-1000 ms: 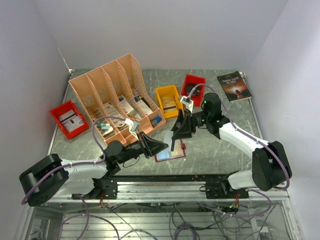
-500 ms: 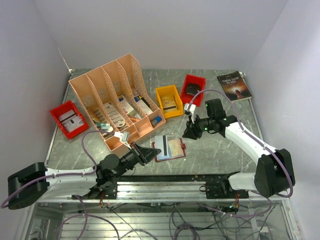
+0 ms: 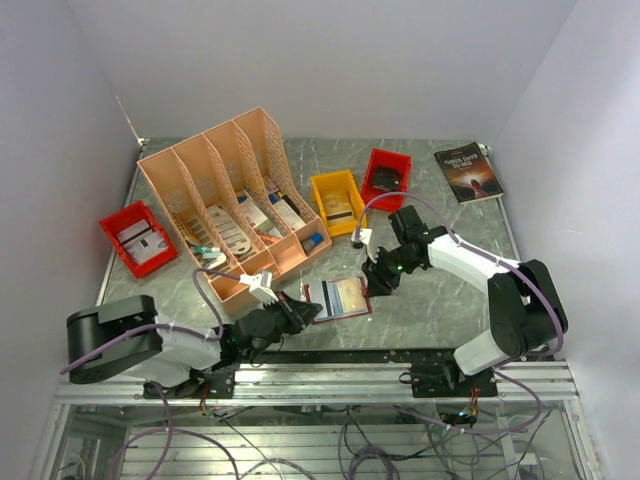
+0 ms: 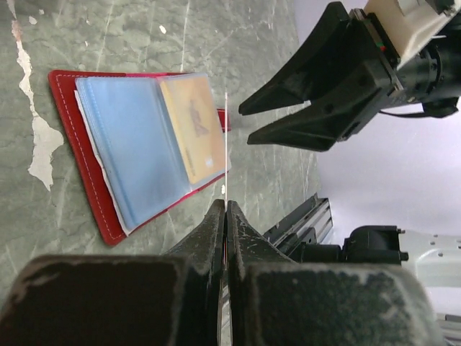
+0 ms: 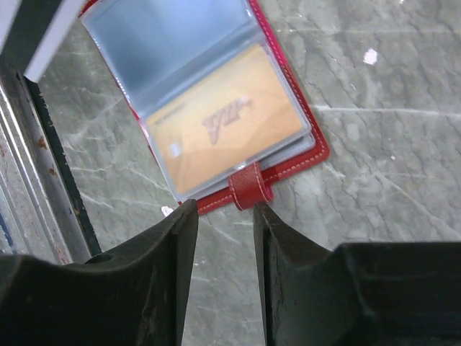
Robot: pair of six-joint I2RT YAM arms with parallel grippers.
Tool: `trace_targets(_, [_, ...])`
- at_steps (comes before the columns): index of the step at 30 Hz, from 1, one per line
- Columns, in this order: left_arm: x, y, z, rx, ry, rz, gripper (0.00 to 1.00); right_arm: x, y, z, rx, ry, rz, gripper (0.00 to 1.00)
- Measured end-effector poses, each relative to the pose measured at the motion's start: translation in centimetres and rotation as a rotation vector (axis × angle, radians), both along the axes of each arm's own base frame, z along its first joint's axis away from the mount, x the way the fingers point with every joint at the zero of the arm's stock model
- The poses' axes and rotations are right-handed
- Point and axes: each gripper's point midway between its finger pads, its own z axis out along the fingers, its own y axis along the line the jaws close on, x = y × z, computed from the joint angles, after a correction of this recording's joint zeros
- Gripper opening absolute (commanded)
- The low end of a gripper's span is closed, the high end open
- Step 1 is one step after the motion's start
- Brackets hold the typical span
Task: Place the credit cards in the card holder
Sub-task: Insert the credit card into the card holder.
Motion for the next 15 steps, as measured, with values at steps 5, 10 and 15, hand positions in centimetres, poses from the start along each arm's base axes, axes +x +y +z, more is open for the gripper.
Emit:
trace_targets(5, [0.5, -0.8, -1.1, 0.004, 0.024, 0.022, 0.07, -0.3, 0.8, -0.1, -0.016, -0.023, 0.033, 0.39])
trace_targets(10, [0.8, -1.5, -2.2, -0.009, 0.050, 0.030, 0.07, 0.4, 0.5, -0.8, -0.057, -0.037, 0.007, 0.42])
trace_targets(15, [0.8, -1.8, -3.0, -0.023, 0.073, 0.031, 0.07, 1.0, 0.2, -1.3, -0.085, -0.043, -0.022, 0.43])
